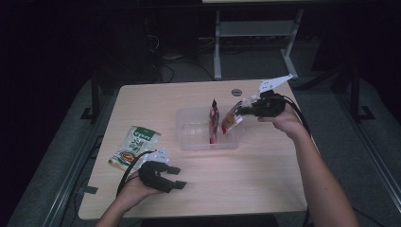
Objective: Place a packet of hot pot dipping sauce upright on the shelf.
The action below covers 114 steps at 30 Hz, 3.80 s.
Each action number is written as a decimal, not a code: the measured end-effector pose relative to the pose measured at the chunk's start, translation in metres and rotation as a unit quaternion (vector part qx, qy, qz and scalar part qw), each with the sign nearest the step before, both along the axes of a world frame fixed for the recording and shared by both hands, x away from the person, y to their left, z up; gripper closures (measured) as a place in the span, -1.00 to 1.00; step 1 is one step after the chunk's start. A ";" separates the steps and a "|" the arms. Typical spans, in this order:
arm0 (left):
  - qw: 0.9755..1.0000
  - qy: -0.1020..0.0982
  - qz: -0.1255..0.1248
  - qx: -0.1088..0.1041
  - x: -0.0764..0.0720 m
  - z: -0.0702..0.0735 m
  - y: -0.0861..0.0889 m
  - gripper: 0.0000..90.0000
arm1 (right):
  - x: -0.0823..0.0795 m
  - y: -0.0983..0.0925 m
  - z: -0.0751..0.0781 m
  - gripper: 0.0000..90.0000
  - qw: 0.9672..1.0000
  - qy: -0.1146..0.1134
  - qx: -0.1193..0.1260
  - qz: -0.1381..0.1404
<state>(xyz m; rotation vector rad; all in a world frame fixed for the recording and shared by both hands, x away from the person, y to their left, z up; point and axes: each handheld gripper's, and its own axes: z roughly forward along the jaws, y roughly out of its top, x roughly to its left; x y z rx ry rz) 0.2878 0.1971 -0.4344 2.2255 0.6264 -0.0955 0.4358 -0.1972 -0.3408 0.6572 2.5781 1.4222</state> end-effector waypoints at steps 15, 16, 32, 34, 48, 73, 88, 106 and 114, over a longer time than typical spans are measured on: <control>1.000 -0.001 -0.005 0.002 0.001 -0.001 -0.002 -0.20 | 0.000 -0.003 -0.012 0.97 1.000 0.015 -0.015 -0.003; 1.000 -0.001 -0.004 0.002 0.001 0.000 -0.002 -0.20 | 0.000 -0.003 -0.012 0.97 1.000 0.015 -0.015 -0.003; 1.000 0.001 -0.005 0.003 0.001 -0.001 -0.003 -0.20 | 0.002 0.007 -0.029 0.96 1.000 0.025 0.016 -0.005; 1.000 -0.001 -0.008 0.004 0.002 -0.002 -0.004 -0.20 | 0.002 0.009 -0.032 0.96 0.999 0.025 0.020 -0.003; 1.000 0.004 -0.012 0.011 0.001 -0.005 -0.004 -0.20 | 0.002 0.022 -0.047 0.94 0.999 0.039 0.019 -0.004; 1.000 -0.002 -0.016 0.022 0.000 -0.007 -0.006 -0.22 | -0.007 0.020 -0.037 -0.16 0.997 0.055 0.028 -0.057; 0.999 -0.007 -0.008 0.032 0.000 -0.007 -0.005 -0.32 | -0.042 0.018 -0.037 -0.44 0.995 0.044 -0.034 -0.086; 0.999 -0.013 -0.005 0.037 0.002 -0.006 -0.005 -0.33 | -0.101 0.011 -0.050 -0.50 0.997 0.034 -0.027 -0.065; 0.999 -0.010 0.000 0.033 0.001 -0.008 -0.004 -0.33 | -0.125 0.011 -0.067 -0.51 0.996 0.030 -0.016 -0.078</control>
